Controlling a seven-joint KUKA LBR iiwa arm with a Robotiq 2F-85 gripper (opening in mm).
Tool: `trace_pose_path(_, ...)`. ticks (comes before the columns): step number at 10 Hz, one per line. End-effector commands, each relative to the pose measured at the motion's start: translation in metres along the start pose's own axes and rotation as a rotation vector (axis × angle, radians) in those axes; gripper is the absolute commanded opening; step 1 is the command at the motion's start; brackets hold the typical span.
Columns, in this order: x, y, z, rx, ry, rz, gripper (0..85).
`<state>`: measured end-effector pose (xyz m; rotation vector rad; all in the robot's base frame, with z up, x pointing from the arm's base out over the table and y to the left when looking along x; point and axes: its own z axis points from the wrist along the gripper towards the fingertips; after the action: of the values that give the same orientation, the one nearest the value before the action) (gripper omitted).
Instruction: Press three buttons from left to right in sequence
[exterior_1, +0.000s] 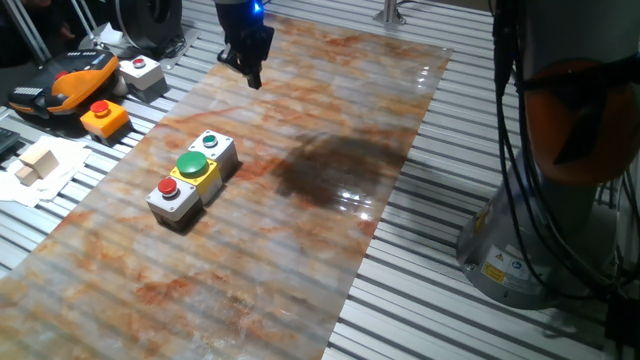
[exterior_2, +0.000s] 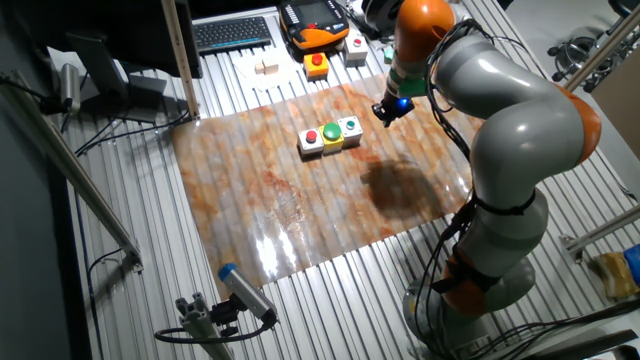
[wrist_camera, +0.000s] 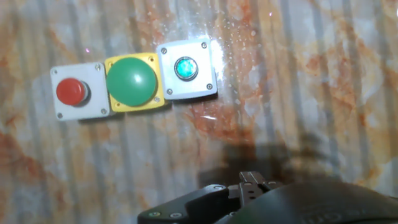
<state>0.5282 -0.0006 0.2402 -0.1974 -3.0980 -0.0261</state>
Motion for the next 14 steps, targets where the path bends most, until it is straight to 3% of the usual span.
trace_pose_path(1, 0.000, 0.001, 0.000, -0.008, -0.002, 0.013, 0.0)
trace_pose_path(3, 0.000, 0.001, 0.000, -0.009, -0.019, 0.047, 0.0)
trace_pose_path(5, -0.003, 0.002, 0.000, 0.009, -0.031, 0.072, 34.0)
trace_pose_path(6, -0.008, 0.002, 0.001, 0.017, -0.040, 0.075, 34.0)
trace_pose_path(8, -0.030, 0.003, 0.001, 0.026, -0.014, 0.055, 34.0)
trace_pose_path(9, -0.039, 0.007, 0.005, 0.032, -0.012, 0.056, 17.0)
trace_pose_path(10, -0.046, 0.011, 0.011, 0.040, -0.016, 0.060, 34.0)
trace_pose_path(12, -0.062, 0.014, 0.024, 0.041, -0.013, 0.057, 34.0)
trace_pose_path(14, -0.068, 0.016, 0.030, 0.047, -0.032, 0.057, 34.0)
